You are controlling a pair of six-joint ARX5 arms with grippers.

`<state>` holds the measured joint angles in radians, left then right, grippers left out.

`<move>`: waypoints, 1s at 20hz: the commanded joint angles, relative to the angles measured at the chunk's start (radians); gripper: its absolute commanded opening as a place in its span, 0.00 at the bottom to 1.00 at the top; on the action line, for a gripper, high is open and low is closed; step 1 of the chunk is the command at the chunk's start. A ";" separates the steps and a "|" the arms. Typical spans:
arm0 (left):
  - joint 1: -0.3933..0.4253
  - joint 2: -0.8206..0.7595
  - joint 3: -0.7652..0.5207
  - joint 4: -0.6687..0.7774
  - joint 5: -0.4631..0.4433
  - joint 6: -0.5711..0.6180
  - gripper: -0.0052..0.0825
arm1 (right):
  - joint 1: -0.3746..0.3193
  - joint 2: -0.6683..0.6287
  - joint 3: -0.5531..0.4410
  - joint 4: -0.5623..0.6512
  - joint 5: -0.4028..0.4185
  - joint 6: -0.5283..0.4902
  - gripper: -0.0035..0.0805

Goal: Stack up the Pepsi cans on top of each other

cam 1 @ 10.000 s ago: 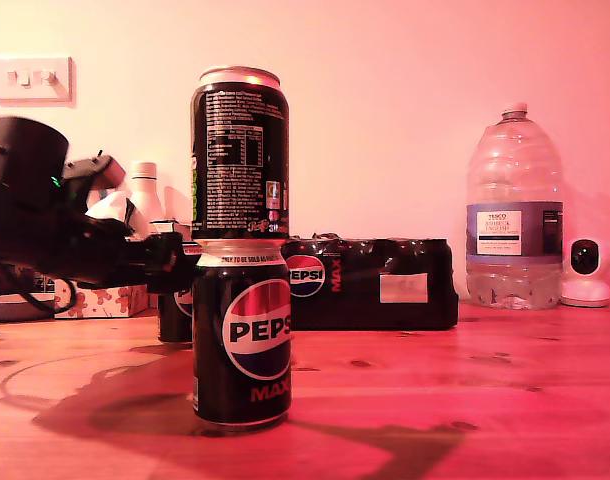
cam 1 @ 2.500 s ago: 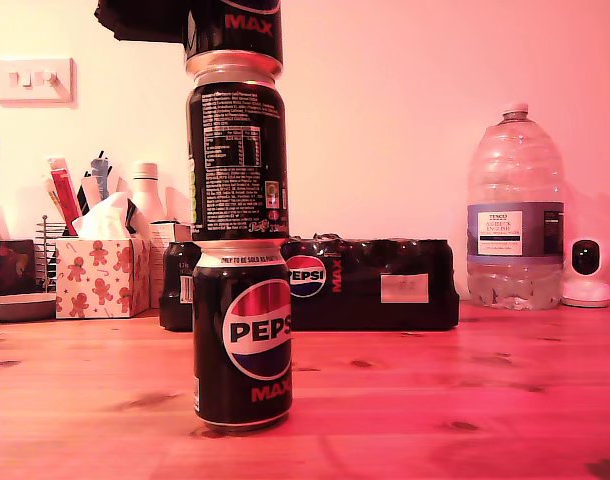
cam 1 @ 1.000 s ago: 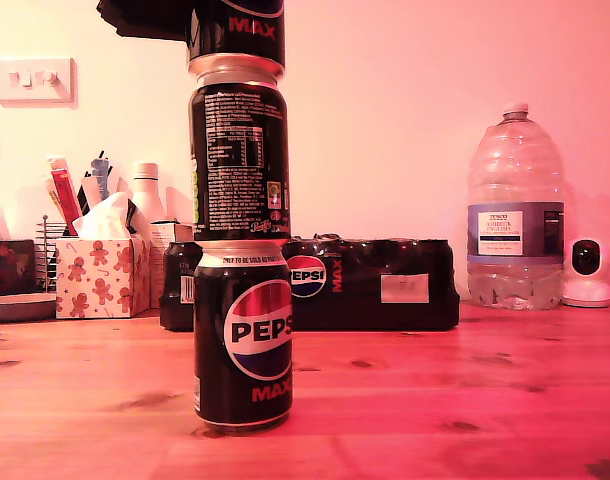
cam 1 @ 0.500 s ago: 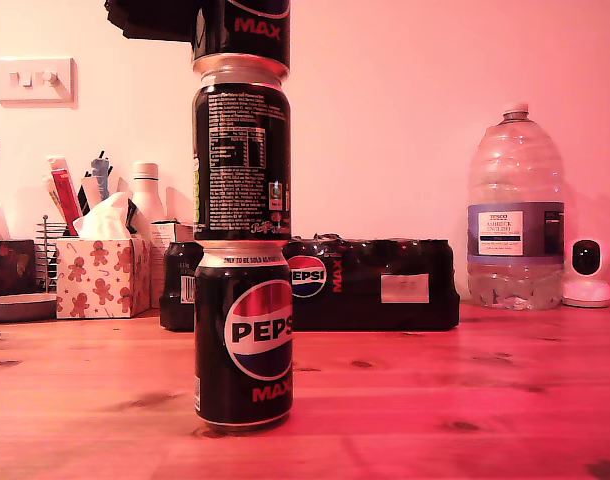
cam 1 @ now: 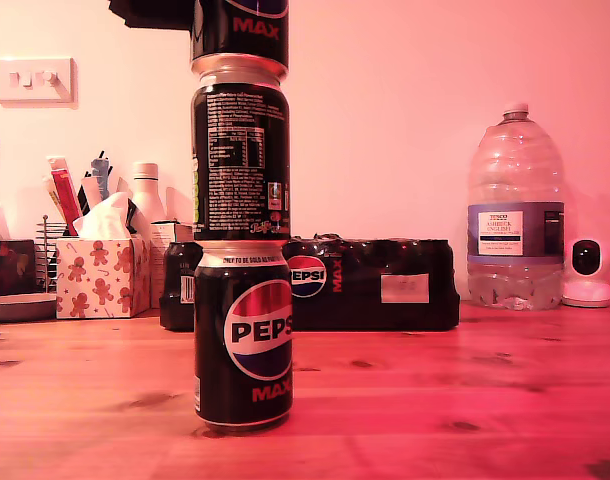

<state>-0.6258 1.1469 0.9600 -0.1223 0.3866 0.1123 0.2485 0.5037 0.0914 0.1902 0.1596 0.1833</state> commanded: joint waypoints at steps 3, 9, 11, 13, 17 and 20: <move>-0.003 0.005 0.010 0.061 -0.003 -0.007 0.96 | -0.002 0.002 -0.013 0.006 -0.002 0.004 0.03; -0.003 0.005 0.046 0.102 -0.004 -0.009 0.96 | -0.002 0.002 -0.013 0.007 -0.002 0.003 0.03; -0.003 0.005 0.069 0.101 -0.005 -0.008 0.96 | -0.002 0.002 -0.013 0.007 -0.003 0.002 0.03; -0.003 0.005 0.090 0.100 -0.014 -0.008 0.96 | -0.002 0.002 -0.013 0.007 -0.004 0.001 0.03; -0.003 0.005 0.128 0.100 -0.054 -0.007 0.96 | -0.002 0.002 -0.013 0.007 -0.021 0.001 0.03; -0.003 0.005 0.142 0.093 -0.115 -0.008 0.95 | -0.002 0.002 -0.011 0.008 -0.021 -0.008 0.03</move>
<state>-0.6258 1.1469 1.0908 -0.0311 0.2810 0.1081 0.2485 0.5037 0.0914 0.1902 0.1398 0.1829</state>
